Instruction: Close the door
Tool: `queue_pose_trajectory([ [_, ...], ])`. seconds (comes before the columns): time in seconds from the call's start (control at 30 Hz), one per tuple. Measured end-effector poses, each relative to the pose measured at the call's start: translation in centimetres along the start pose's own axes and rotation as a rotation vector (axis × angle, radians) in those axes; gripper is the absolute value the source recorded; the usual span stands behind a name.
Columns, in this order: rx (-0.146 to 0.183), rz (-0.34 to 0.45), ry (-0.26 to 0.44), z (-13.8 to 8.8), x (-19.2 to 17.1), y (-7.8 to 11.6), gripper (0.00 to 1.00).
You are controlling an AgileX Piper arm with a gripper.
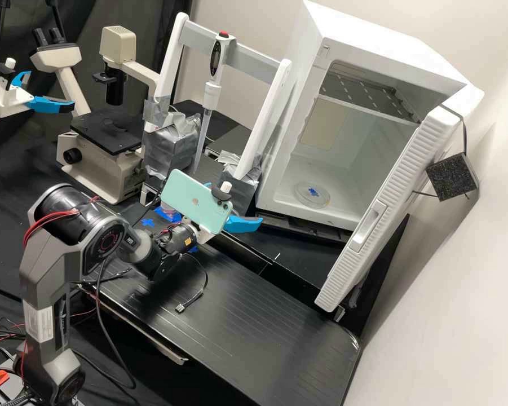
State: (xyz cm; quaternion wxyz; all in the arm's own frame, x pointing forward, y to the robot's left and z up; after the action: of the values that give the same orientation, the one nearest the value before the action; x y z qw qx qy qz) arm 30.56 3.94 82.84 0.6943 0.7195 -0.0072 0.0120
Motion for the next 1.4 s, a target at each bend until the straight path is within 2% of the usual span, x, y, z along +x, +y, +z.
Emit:
queue_pose_trajectory([
  [0.27, 0.000, 0.004, 0.001, 0.1, -0.1, 0.0, 1.00],
  [0.37, -0.012, 0.013, -0.006, 0.6, -1.0, 0.6, 1.00],
  [0.5, 0.015, 0.069, 0.013, 1.5, -2.9, 2.5, 1.00],
  [0.6, 0.050, 0.151, 0.042, 2.2, -4.6, 4.8, 1.00],
  [0.63, 0.072, 0.192, 0.064, 2.4, -5.3, 5.8, 1.00],
  [0.73, 0.096, 0.300, 0.083, 3.2, -7.1, 8.3, 1.00],
  [0.83, 0.111, 0.372, 0.087, 3.9, -8.3, 10.1, 1.00],
  [0.97, 0.112, 0.447, 0.053, 5.0, -9.7, 12.1, 1.00],
  [1.2, 0.091, 0.563, 0.005, 6.3, -11.2, 15.0, 1.00],
  [1.27, 0.084, 0.584, -0.007, 6.7, -11.4, 15.5, 1.00],
  [1.4, 0.090, 0.591, -0.030, 7.5, -11.2, 15.9, 1.00],
])
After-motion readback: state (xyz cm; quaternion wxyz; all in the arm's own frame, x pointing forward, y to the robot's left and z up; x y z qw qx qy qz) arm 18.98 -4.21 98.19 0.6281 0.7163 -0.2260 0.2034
